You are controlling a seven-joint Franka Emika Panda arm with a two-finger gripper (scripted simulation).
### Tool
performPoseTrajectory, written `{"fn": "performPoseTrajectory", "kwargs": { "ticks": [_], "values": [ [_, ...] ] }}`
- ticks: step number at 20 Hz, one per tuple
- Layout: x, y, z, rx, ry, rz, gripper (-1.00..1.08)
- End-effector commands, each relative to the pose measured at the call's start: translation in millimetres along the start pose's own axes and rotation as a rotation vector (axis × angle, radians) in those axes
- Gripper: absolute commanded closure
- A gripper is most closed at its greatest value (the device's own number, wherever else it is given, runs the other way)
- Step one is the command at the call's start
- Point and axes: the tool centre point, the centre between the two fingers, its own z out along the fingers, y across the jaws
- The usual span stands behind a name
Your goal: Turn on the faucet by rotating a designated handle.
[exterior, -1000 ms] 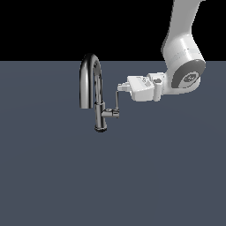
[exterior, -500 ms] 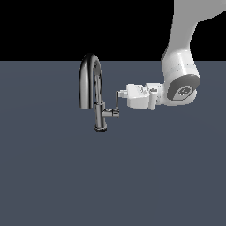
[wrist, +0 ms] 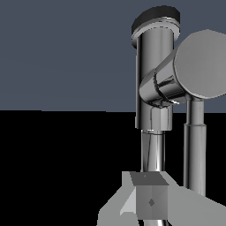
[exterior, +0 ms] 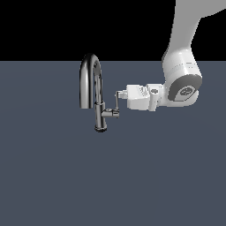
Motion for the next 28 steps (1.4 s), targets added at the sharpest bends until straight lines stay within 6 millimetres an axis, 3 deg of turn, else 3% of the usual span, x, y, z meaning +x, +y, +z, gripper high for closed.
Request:
{"fn": "performPoseTrajectory", "kwargs": {
  "ticks": [1, 15, 16, 28],
  "values": [
    [-0.9, 7.2, 0.1, 0.0, 0.0, 0.0, 1.08],
    [-6.2, 46.9, 0.4, 0.0, -0.001, -0.001, 1.08],
    [-5.0, 40.8, -6.0, 0.015, 0.007, -0.005, 1.08],
    [26.6, 90.3, -0.5, 0.003, 0.0, -0.002, 1.08]
  ]
}}
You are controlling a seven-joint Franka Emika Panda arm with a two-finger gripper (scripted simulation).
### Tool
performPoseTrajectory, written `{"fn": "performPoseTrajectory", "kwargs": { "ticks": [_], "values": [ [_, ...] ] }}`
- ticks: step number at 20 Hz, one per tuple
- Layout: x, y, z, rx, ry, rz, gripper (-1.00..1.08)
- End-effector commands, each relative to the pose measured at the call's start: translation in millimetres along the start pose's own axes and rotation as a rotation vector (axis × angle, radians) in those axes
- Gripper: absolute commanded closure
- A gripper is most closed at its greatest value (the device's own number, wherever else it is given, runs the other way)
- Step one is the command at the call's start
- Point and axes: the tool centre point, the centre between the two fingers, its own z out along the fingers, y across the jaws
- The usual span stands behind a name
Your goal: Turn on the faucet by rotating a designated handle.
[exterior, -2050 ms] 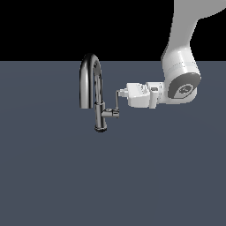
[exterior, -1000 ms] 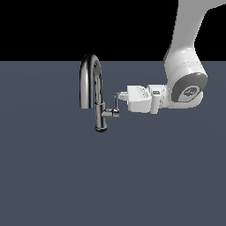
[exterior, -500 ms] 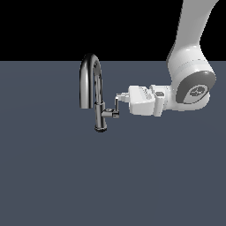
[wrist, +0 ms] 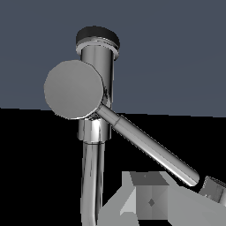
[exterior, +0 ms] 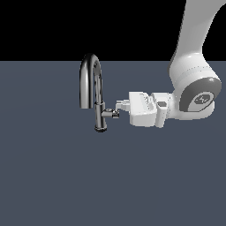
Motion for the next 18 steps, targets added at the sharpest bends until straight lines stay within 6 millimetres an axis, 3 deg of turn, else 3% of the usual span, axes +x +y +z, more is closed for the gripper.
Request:
{"fn": "performPoseTrajectory", "kwargs": {
  "ticks": [1, 3, 4, 18],
  "values": [
    [15.0, 20.8, 6.5, -0.016, -0.009, 0.026, 1.08],
    [17.7, 25.2, 6.9, -0.017, -0.01, 0.027, 1.08],
    [7.1, 11.6, -0.8, 0.0, -0.001, 0.001, 1.08],
    [80.1, 34.1, 7.3, -0.017, -0.01, 0.026, 1.08]
  ]
}}
